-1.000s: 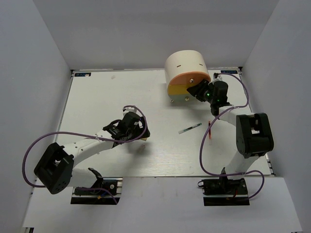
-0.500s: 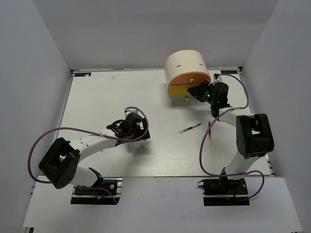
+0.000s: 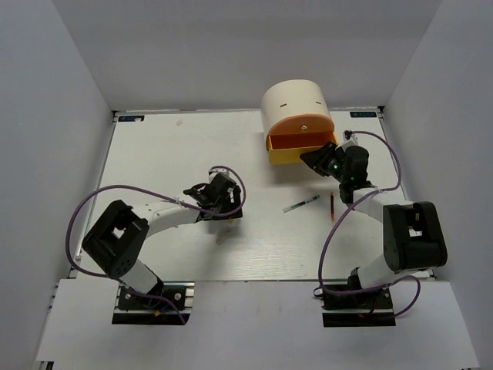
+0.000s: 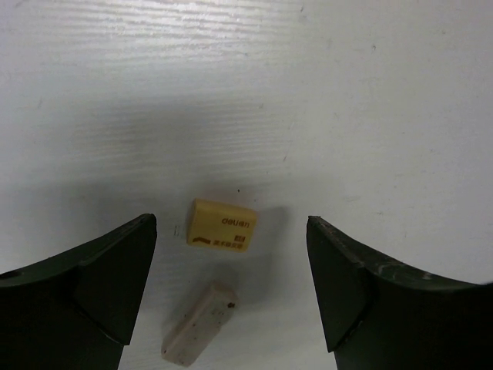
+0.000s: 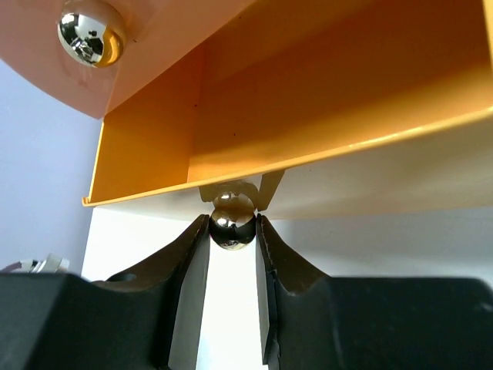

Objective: Sort the stationery into containers
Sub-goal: Open the drawer at the center of the board, then pick up the stationery from the center of the board, then place the stationery in the drawer, then pick up the stationery from the center of the board, then place the stationery in the drawer.

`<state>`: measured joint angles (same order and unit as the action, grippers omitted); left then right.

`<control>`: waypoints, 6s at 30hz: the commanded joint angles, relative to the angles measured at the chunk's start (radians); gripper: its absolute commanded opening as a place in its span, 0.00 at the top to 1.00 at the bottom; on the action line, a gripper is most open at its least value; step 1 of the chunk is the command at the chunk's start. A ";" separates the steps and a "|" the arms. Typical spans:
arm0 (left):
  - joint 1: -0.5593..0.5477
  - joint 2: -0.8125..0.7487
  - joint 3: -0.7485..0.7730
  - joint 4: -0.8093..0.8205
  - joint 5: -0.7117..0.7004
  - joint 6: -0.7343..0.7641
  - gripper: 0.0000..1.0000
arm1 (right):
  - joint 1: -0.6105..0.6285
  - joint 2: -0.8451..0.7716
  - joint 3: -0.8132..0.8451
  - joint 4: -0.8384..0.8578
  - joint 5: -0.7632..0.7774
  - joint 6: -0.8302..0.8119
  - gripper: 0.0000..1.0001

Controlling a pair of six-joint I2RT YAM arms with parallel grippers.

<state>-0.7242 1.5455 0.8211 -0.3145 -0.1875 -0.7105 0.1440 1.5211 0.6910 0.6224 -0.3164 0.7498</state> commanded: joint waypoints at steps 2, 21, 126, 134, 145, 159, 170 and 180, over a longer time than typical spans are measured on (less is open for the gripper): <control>-0.006 0.019 0.053 -0.024 -0.024 0.054 0.14 | -0.001 -0.041 -0.024 -0.035 -0.024 0.010 0.78; -0.015 0.108 0.101 -0.063 -0.012 0.135 0.40 | -0.001 -0.096 -0.081 -0.069 -0.023 0.016 0.59; -0.046 -0.918 -0.175 -0.560 -0.497 -0.514 0.01 | 0.809 0.425 0.630 -1.066 -0.337 -1.874 0.32; -0.046 -0.969 -0.186 -0.589 -0.497 -0.514 0.01 | 0.830 0.476 0.693 -1.060 -0.323 -1.847 0.34; -0.046 -0.996 -0.186 -0.617 -0.497 -0.514 0.01 | 0.853 0.548 0.720 -1.092 -0.283 -1.877 0.48; -0.046 -0.983 -0.237 -0.280 -0.385 -0.238 0.01 | 0.752 0.227 0.605 -1.020 -0.210 -1.573 1.00; -0.046 -0.823 -0.241 0.064 -0.139 0.042 0.01 | 0.569 -0.058 0.547 -0.788 -0.029 -1.391 1.00; -0.046 -0.579 -0.192 0.207 0.006 0.134 0.01 | 0.387 -0.171 0.447 -0.688 0.103 -1.429 1.00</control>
<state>-0.7715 0.9554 0.5869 -0.1928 -0.2394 -0.6170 0.5625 1.3987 1.1522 -0.1280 -0.2592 -0.6800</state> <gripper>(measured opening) 0.994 0.245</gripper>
